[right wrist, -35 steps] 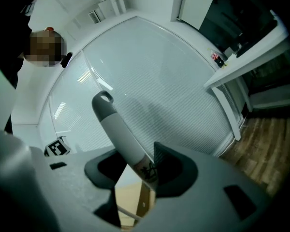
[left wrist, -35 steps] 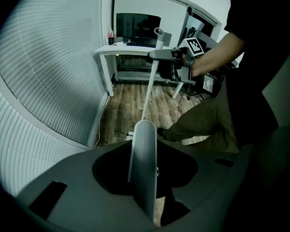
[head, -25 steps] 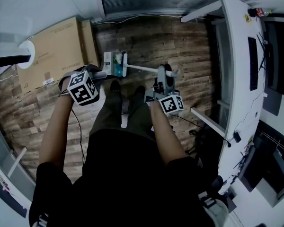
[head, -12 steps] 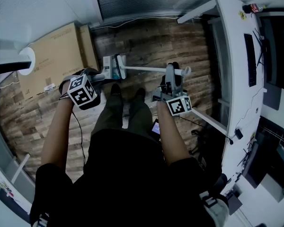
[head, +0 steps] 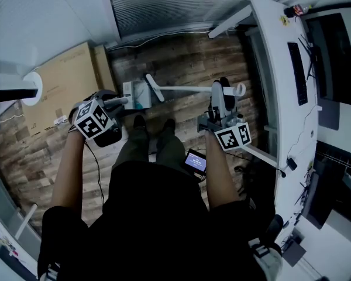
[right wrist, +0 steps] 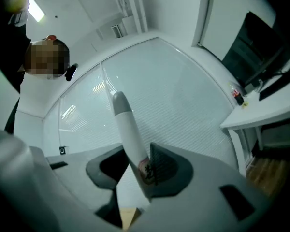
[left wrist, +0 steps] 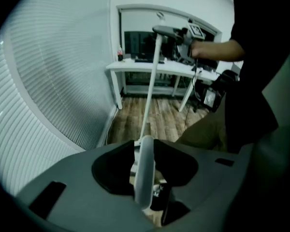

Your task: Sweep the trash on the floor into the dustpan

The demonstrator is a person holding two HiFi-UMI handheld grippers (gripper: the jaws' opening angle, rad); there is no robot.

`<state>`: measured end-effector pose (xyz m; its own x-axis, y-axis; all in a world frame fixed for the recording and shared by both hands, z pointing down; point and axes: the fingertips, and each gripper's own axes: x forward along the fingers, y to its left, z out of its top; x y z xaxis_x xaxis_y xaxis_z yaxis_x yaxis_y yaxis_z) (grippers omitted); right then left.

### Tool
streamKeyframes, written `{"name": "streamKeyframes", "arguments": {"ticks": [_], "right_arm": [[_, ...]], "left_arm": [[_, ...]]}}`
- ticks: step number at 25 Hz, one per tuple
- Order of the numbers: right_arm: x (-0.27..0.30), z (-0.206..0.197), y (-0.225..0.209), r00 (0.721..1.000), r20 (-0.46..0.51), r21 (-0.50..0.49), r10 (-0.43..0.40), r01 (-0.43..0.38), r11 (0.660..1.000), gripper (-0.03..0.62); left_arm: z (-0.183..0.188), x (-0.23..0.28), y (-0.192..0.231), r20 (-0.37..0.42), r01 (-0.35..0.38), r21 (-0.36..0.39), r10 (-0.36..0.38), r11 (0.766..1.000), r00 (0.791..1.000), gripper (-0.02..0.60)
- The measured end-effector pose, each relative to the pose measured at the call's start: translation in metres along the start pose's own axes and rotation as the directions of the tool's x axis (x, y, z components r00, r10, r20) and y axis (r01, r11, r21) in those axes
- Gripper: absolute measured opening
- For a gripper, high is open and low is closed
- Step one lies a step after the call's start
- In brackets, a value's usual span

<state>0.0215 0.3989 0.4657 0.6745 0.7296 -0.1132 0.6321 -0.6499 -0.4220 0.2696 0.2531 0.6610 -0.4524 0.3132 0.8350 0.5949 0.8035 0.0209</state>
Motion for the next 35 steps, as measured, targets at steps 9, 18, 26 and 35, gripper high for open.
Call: {"name": "streamKeyframes", "arguments": {"ticks": [9, 18, 26, 35], "right_arm": [[-0.004, 0.064, 0.033, 0.994, -0.085, -0.193, 0.075, -0.090, 0.977, 0.123], [-0.047, 0.110, 0.046, 0.988, -0.084, -0.320, 0.133, -0.153, 0.935, 0.098], [-0.110, 0.116, 0.039, 0.994, -0.054, -0.387, 0.092, -0.106, 0.916, 0.080], [-0.179, 0.114, 0.023, 0.991, -0.079, -0.372, 0.111, -0.133, 0.918, 0.080]], "left_arm": [[0.100, -0.106, 0.037, 0.479, -0.107, -0.185, 0.185, 0.977, 0.858, 0.018], [0.161, -0.228, 0.041, 0.792, -0.070, -0.502, 0.491, 0.862, 0.363, -0.005], [0.158, -0.238, -0.028, 0.761, -0.098, -0.599, 0.603, 0.795, 0.239, -0.005], [0.177, -0.211, -0.123, 0.723, -0.164, -0.613, 0.632, 0.773, 0.277, -0.005]]}}
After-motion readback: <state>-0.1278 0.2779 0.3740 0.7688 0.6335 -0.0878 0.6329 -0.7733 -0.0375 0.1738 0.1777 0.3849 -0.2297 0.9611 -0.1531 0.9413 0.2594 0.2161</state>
